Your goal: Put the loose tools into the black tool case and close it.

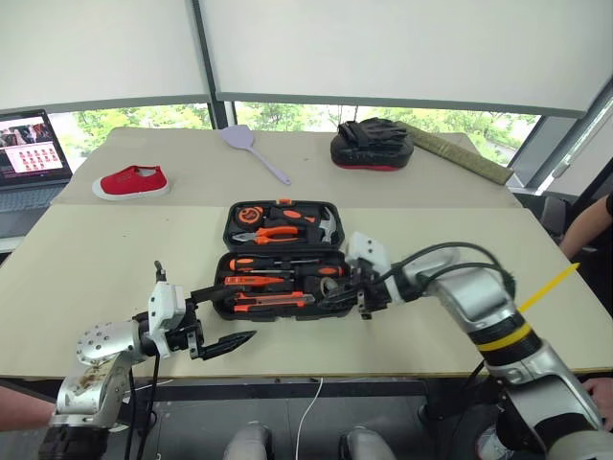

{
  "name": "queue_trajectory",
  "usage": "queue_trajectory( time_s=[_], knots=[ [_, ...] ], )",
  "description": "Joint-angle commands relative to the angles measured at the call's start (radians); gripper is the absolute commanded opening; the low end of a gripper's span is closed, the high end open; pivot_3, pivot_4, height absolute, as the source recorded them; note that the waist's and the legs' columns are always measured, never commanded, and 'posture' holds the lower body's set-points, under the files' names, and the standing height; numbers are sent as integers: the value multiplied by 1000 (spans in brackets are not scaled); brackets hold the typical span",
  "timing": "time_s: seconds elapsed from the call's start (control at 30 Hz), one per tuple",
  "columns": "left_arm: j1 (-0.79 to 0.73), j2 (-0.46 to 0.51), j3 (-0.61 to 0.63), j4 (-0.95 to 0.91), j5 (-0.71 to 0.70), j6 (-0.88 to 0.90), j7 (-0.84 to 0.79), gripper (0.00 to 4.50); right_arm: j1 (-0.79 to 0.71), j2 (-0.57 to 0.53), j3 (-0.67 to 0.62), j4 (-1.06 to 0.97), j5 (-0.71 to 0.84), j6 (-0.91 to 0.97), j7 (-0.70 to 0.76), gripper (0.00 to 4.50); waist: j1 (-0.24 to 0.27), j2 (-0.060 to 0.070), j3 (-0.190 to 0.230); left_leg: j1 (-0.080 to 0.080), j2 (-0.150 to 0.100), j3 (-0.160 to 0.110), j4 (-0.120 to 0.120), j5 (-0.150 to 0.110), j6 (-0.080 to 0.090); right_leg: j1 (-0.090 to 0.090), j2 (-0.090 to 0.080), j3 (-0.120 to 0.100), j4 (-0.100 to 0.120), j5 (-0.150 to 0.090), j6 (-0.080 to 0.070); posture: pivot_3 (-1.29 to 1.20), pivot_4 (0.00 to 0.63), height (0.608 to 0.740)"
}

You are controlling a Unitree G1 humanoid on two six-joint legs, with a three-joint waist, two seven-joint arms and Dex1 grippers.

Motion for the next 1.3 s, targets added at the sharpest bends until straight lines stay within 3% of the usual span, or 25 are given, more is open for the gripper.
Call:
queue_trajectory(
  time_s=[0.03, 0.23, 0.3, 0.37, 0.47, 0.6, 0.7, 0.77, 0.83, 0.93, 1.13, 1.23, 1.3],
  knots=[
    [16, 13, 30, -54, -8, -17, 19, 4500, -29, -30, 22, 15, -46, 2, 2, 7, 0, 0, 0, 0, 1, 0, 0, 0, 0, 0, 1, -1, 0, 0, 0, 0, 150, 740],
    [25, 20, 38, -64, -10, -15, 29, 4500, -36, -50, 58, 27, -73, 18, 22, 7, -1, 0, 0, 0, 1, 0, 0, 0, 0, 0, 1, -1, 0, 0, 0, 0, 150, 740],
    [21, 22, 38, -64, -11, -12, 32, 4500, -37, -47, 58, 23, -70, 21, 28, 770, -1, 0, 0, 0, 1, 0, 0, 0, 0, 0, 1, -1, 0, 0, 0, 0, 150, 740],
    [16, 24, 39, -63, -11, -11, 36, 4500, -39, -45, 55, 12, -67, 19, 37, 1189, -1, 0, 0, 0, 1, 0, 0, 0, 0, 0, 1, 0, 0, 0, 0, 0, 150, 740],
    [3, 26, 42, -57, -15, -3, 48, 4500, -50, -38, 14, -12, -37, 27, 41, 2344, 0, 0, 0, 0, 1, 0, -1, -1, -1, 0, 1, -1, 0, 0, 0, 0, 150, 740],
    [-31, 22, 64, -33, -25, 17, 85, 4500, -57, -60, -104, -64, 79, 31, 103, 3639, 0, 0, 0, 0, 0, 0, -4, 0, -1, -2, 1, 0, 0, 2, 5, 0, 150, 740],
    [-58, 21, 81, -4, -17, 33, 122, 4500, -56, -89, -171, -79, 142, 69, 120, 3639, 2, -1, 1, 0, 1, 0, -5, 0, -1, -2, 2, 0, 0, 2, 5, 0, 150, 740],
    [-117, 22, 94, 96, 50, 69, 235, 3935, -42, -102, -206, -20, 101, 13, 58, 3710, 4, -1, 1, 1, 1, 0, -5, 0, -1, -1, 2, 0, -1, 2, 5, 0, 150, 740],
    [-179, 19, 101, 191, 98, 128, 353, 3354, -31, -97, -203, 50, 29, -66, -22, 3710, 5, -1, 1, 1, 1, 0, -5, 0, -1, -1, 2, 0, -1, 2, 5, 0, 150, 740],
    [-250, 0, 124, 276, 115, 211, 485, 2310, -41, -67, -165, 133, -81, -148, -144, 3030, 4, -2, 1, 1, 0, 0, -5, 0, -1, -1, 3, 0, 0, 3, 5, 0, 150, 740],
    [-368, -14, 56, 399, 223, 261, 607, 17, -125, 56, -116, 439, -274, -443, -356, 902, -12, -3, 2, 1, 0, 0, -7, 1, -2, -2, 3, 1, 0, 3, 6, 0, 150, 740],
    [-446, -47, 3, 482, 261, 250, 598, 0, -176, 122, -109, 644, -323, -597, -416, 19, -12, -5, 3, 1, -1, 0, -9, 2, -4, -2, 3, 0, 0, 3, 6, 0, 150, 740],
    [-478, -56, -32, 520, 281, 249, 568, 0, -203, 160, -120, 737, -328, -673, -429, 19, -13, -5, 3, 1, -1, 0, -10, 2, -4, -1, 3, 0, 0, 3, 6, 0, 150, 740]
  ],
)
